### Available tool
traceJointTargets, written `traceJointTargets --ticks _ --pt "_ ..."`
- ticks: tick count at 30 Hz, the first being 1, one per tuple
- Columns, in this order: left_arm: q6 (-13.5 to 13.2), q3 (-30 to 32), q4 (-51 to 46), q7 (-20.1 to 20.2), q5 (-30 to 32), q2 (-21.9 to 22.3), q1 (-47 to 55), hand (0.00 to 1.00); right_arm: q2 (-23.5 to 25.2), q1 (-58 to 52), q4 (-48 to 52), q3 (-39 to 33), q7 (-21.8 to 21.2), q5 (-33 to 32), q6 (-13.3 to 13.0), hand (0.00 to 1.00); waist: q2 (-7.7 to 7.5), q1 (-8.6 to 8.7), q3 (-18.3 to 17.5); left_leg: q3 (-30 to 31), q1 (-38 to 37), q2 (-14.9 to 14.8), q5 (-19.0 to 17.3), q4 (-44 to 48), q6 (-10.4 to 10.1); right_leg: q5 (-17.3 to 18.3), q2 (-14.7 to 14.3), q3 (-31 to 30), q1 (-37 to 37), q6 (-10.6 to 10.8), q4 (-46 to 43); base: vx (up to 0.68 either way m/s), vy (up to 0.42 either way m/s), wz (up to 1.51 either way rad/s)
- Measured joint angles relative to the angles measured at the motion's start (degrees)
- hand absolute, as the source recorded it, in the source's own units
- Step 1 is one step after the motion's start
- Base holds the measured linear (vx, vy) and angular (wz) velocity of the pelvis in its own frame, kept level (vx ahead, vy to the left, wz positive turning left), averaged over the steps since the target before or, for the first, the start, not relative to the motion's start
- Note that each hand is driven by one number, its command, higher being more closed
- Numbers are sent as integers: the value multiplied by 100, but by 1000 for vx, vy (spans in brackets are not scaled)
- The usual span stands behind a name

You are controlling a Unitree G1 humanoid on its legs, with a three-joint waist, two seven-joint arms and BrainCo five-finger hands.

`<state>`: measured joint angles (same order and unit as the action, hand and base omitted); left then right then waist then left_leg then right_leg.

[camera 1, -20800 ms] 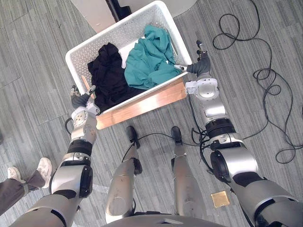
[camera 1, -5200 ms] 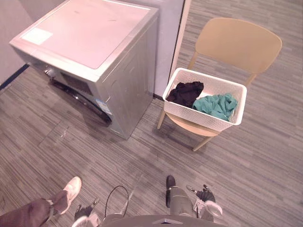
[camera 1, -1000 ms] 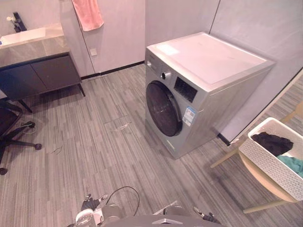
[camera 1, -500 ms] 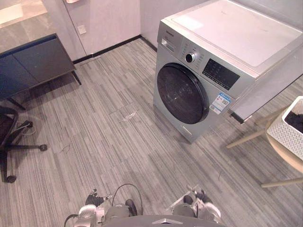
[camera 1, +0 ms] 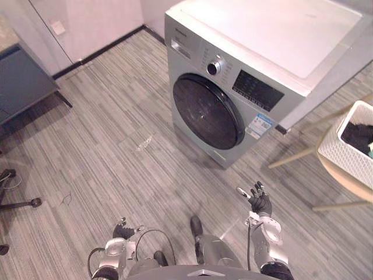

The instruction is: Pick up the laundry basket with both hands and put the clothes into the washing machine.

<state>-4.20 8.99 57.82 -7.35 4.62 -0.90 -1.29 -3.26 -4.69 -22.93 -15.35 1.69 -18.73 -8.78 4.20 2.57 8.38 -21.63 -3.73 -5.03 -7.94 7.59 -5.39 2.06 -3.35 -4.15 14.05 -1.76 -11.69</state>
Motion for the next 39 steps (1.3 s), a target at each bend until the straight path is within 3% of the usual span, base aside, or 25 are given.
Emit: traceJointTargets --ticks 4,6,7,10,12,14,15,16,18,19,21,23,27,28,35,39 --pt "4 93 -87 -2 16 81 177 0 -102 -186 605 246 -2 146 -27 0 -43 -29 -34 237 619 -78 25 1740 40 365 232 20 -125 -6 -337 65 -63 22" --pt "9 249 -104 -3 17 216 445 0 -234 -252 887 532 -4 583 -28 0 -53 -113 -12 523 1141 -241 483 3273 442 608 255 -69 -327 -78 -530 19 -40 -27" --pt "-21 305 -249 4 -2 196 566 0 -389 -223 1042 663 -8 886 -30 0 -133 -221 -13 834 1525 -201 960 3993 437 843 293 -258 -311 -205 -787 18 -18 -37" --pt "-53 339 -258 4 -23 178 566 0 -745 138 1066 809 -11 1213 -27 0 -109 -283 -9 1078 1865 -104 609 4315 503 993 374 -541 -168 -234 -1041 81 52 -50" --pt "-109 342 -269 6 -152 165 563 0 -1125 488 1014 790 23 1475 -11 0 -153 -257 17 1244 2072 24 240 3410 519 1103 672 -744 -34 -95 -1164 109 98 -17" --pt "-111 341 -234 6 -156 144 564 0 -1482 878 753 819 73 1731 9 0 -125 -185 17 1489 2009 211 208 1904 448 1175 898 -800 -2 34 -1200 143 161 -2" --pt "-110 340 -193 6 -145 136 566 0 -1722 1156 513 852 156 1887 14 0 -57 -192 18 1714 1855 265 321 946 298 1194 928 -838 22 176 -1270 154 198 -8" --pt "-108 338 -172 5 -138 136 574 0 -1825 1290 413 868 181 1921 14 0 22 -204 16 1755 1814 232 413 626 211 1238 904 -854 22 246 -1299 165 245 -28" --pt "-87 305 -30 6 -35 146 646 0 -2084 1789 359 1012 269 2080 18 0 443 -243 28 1708 1593 94 1263 82 110 1441 682 -1023 1 541 -1433 258 406 -58" --pt "-81 297 -1 5 12 132 664 0 -2088 1900 363 1048 272 2162 15 0 481 -220 27 1594 1516 52 980 44 21 1511 684 -1089 7 627 -1471 227 377 -46" --pt "-112 143 -59 2 71 -49 592 0 -2073 2168 368 1108 253 2389 15 0 290 -219 163 1365 1463 429 823 -28 190 1526 1045 -1308 -9 859 -1301 111 279 -22" --pt "-90 92 -73 1 69 -123 605 0 -2084 2358 366 1263 246 2452 30 0 255 -274 189 1200 1493 548 772 -77 304 1314 1218 -1434 -80 980 -867 99 273 -31" --pt "-88 -5 -265 -18 49 -231 513 0 -2166 2786 322 1588 208 2585 30 0 268 -284 194 1058 1758 575 732 -105 410 754 1349 -1427 -83 1012 -67 51 166 -19" --pt "-115 -135 -521 -20 48 -271 418 0 -2403 3013 188 1721 201 2591 32 0 278 -291 210 1060 1891 577 826 -244 493 547 1367 -1395 4 1016 163 15 66 1" --pt "-284 -469 -938 -21 -11 -287 192 0 -3395 3857 -110 1719 231 2784 109 0 413 -282 487 1122 1975 545 1317 -944 470 178 1325 -1219 236 1061 495 -19 5 2" --pt "-272 -460 -830 -91 -89 -287 196 0 -3500 3852 230 1689 256 2821 127 0 406 -294 511 1120 2009 468 1508 -1198 414 149 1248 -1214 410 1043 487 -25 -17 -4"
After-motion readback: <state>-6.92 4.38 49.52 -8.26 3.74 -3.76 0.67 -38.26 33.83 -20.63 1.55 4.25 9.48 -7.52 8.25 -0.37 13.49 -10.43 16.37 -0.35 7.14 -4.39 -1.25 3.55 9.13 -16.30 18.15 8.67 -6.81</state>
